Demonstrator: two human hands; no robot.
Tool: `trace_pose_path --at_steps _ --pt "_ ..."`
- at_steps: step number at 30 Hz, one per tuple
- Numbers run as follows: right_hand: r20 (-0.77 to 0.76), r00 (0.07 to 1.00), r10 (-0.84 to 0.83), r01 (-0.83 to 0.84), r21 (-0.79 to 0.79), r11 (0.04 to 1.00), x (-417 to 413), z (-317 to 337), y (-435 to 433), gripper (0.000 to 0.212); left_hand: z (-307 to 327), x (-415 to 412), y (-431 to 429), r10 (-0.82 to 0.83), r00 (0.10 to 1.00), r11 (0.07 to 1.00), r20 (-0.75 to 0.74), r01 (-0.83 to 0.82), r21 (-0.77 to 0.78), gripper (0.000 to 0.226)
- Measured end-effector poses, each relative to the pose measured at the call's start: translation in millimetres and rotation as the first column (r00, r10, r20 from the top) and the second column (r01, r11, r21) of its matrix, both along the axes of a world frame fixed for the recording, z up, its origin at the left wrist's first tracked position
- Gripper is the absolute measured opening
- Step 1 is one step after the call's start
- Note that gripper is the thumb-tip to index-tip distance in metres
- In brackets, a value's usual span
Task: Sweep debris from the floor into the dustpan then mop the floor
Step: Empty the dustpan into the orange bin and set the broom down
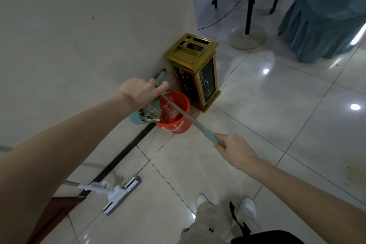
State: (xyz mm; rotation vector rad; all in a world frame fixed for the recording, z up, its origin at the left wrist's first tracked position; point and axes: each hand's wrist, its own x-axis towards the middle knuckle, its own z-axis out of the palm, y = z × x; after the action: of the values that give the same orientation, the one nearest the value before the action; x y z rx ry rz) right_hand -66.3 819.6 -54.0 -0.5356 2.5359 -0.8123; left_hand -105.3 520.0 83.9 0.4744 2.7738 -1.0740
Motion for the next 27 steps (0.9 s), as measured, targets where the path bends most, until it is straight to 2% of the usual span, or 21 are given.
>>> trace_pose_path --at_steps 3,9,11,14,19,24,27 --pt "-0.013 0.998 0.060 -0.060 0.031 0.998 8.4 -4.7 -5.3 0.038 0.1 -2.2 4.9 -0.003 1.000 1.000 -0.010 0.003 -0.011 0.054" --pt "-0.104 0.989 0.106 -0.084 0.198 0.977 10.4 -7.9 -1.1 0.041 4.3 -3.9 9.7 0.016 1.000 0.999 -0.010 -0.016 -0.034 0.051" --pt "-0.094 0.993 0.070 -0.056 0.150 0.987 6.7 -3.1 0.7 0.039 5.4 -3.7 12.8 0.006 1.000 1.000 -0.003 -0.006 -0.030 0.052" --pt "-0.009 1.000 -0.020 0.020 -0.006 1.000 5.4 1.1 4.8 0.034 5.8 -5.4 19.0 0.002 1.000 0.999 0.005 -0.002 -0.035 0.051" --pt "0.049 0.999 -0.001 0.003 -0.058 0.998 27.8 -3.8 11.9 0.038 6.9 -10.0 29.7 0.000 1.000 0.998 -0.005 0.000 -0.063 0.049" --pt "-0.037 0.988 0.150 -0.143 0.155 0.978 42.2 -16.2 18.2 0.041 5.8 -9.8 33.9 -0.013 1.000 0.998 0.017 0.014 -0.059 0.046" --pt "-0.066 0.983 0.169 -0.151 0.221 0.963 39.3 -21.7 24.5 0.041 2.7 -3.4 31.9 -0.020 1.000 0.998 0.015 0.021 -0.059 0.052"
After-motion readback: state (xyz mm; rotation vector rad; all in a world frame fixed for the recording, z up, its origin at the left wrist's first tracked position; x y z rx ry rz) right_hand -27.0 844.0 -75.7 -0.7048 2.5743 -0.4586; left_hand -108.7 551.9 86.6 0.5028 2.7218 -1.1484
